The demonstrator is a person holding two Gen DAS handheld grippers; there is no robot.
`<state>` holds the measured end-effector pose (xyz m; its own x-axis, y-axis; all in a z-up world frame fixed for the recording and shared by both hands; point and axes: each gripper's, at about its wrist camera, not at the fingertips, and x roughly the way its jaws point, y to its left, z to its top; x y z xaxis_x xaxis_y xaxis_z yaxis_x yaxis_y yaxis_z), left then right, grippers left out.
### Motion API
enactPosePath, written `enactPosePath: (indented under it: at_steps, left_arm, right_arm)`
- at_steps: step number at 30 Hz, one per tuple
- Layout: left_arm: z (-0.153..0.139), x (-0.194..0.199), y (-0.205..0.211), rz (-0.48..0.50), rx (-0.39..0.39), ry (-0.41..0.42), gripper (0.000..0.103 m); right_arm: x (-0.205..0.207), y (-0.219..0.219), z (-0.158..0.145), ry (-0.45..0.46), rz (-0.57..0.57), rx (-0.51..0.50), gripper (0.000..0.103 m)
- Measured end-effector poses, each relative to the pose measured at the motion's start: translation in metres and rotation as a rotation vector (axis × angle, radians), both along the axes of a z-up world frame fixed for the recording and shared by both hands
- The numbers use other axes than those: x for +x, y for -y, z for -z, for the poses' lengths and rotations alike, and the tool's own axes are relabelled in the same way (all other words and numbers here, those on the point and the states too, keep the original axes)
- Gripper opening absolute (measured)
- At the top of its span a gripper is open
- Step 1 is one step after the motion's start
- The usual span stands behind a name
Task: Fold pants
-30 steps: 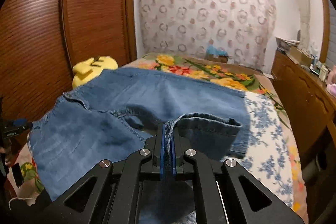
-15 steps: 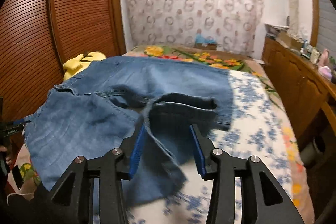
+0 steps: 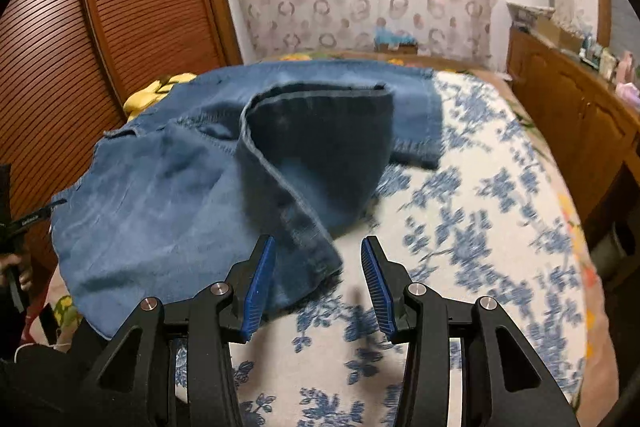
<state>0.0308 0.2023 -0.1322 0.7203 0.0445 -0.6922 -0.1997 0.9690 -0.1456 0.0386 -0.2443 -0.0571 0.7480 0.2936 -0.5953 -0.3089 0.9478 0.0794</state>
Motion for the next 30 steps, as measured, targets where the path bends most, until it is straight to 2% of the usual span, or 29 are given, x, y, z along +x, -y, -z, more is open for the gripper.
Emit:
enactPosePath:
  at_steps: [6, 8, 11, 18, 22, 24, 26, 30]
  left_arm:
    - [-0.002, -0.001, 0.004, 0.007, 0.011, -0.004, 0.047]
    - [-0.003, -0.002, 0.004, 0.007, 0.008, 0.004, 0.046]
    - [-0.009, -0.004, 0.005, 0.014, 0.010, 0.024, 0.041]
    - [-0.018, -0.006, 0.007, 0.020, 0.022, 0.050, 0.019]
    - [-0.018, -0.005, 0.007, 0.017, 0.033, 0.036, 0.017]
    - [-0.020, -0.005, 0.008, 0.022, 0.039, 0.037, 0.011]
    - [-0.022, -0.006, 0.010, 0.026, 0.045, 0.039, 0.009]
    - [-0.039, -0.010, 0.014, 0.038, 0.044, 0.088, 0.007]
  right_arm:
    - [0.014, -0.007, 0.010, -0.048, -0.019, 0.028, 0.046]
    - [0.019, -0.013, 0.013, -0.041, -0.017, 0.024, 0.022]
    - [0.015, -0.012, 0.007, -0.010, -0.034, 0.045, 0.008]
    - [0.005, 0.000, -0.001, 0.074, -0.016, 0.073, 0.004]
    - [0.001, 0.008, -0.002, 0.089, 0.013, 0.077, 0.003]
    - [-0.002, 0.013, -0.004, 0.097, 0.022, 0.093, 0.003]
    - [-0.005, 0.018, -0.007, 0.112, 0.030, 0.098, 0.003]
    - [-0.017, 0.024, -0.017, 0.156, 0.032, 0.109, 0.003]
